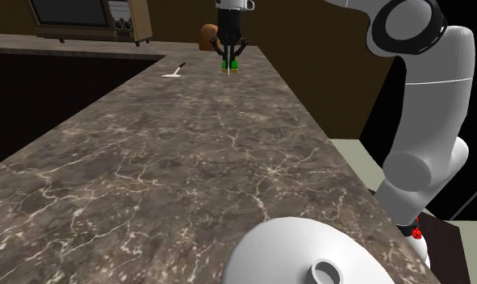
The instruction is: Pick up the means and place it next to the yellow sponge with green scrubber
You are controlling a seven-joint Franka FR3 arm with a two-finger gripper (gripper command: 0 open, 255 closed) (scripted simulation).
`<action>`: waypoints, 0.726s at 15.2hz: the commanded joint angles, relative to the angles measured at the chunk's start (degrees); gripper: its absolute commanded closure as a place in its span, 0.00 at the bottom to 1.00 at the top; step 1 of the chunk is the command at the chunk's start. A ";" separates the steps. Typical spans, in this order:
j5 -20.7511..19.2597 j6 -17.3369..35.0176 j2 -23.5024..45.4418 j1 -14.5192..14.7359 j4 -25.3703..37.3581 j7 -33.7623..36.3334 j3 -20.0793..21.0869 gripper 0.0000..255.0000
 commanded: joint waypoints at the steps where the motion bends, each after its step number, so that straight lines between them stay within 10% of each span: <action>1: 0.52 2.12 -0.88 -0.73 -2.89 -0.19 0.00 1.00; 11: 1.19 5.04 -2.03 -1.63 -6.86 -0.47 -0.02 1.00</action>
